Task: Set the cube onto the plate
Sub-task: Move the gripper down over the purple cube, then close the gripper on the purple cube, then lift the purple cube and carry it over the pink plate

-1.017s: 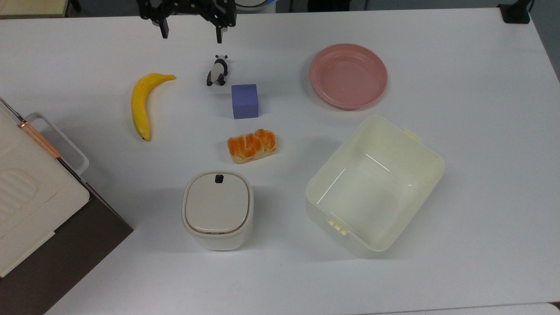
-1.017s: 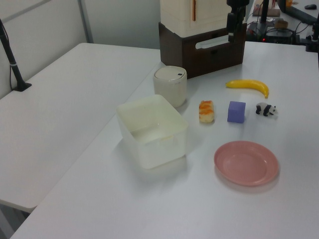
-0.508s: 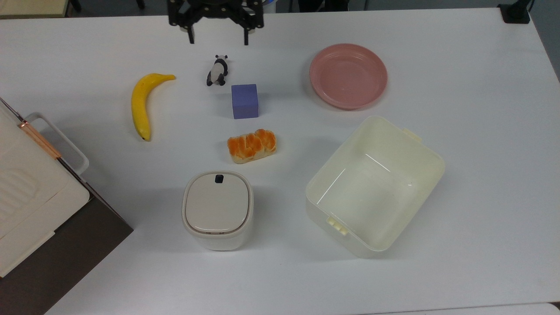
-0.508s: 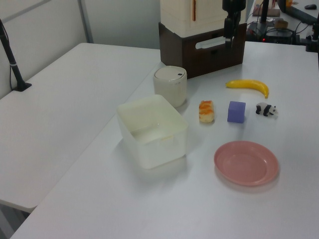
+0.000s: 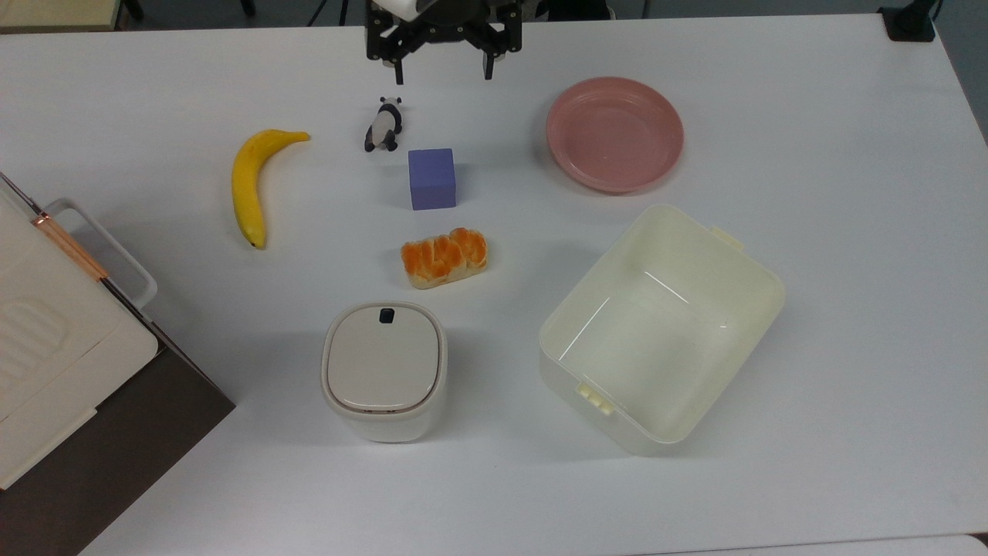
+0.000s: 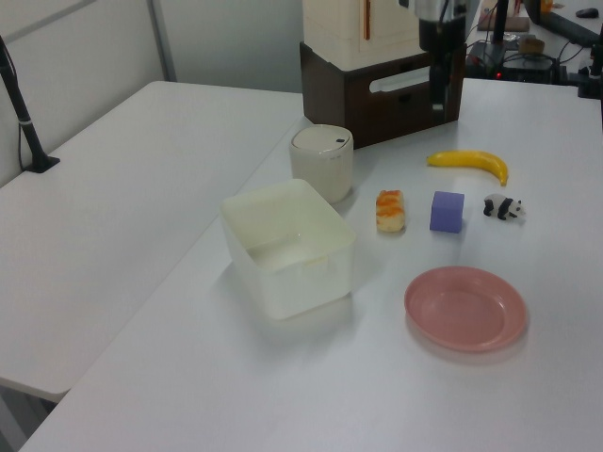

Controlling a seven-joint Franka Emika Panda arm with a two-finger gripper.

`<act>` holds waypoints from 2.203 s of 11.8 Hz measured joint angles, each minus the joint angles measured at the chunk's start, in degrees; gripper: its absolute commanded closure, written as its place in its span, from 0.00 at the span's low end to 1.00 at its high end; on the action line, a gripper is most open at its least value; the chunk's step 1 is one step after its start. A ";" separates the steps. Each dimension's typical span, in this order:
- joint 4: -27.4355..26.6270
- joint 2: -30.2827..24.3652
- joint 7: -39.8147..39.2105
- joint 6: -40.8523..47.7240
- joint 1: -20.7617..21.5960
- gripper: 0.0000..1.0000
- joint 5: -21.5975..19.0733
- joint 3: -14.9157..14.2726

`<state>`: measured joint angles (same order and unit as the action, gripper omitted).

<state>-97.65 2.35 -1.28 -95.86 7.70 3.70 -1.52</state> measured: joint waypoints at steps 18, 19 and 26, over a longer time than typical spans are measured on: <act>-23.64 5.22 0.11 -26.40 -3.17 0.67 0.00 -0.67; -23.56 5.21 0.11 -26.40 -3.15 0.67 0.00 -0.67; -20.63 1.78 5.72 -23.94 11.57 0.67 0.00 0.27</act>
<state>-118.27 4.13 4.44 -119.80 19.27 3.70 -1.25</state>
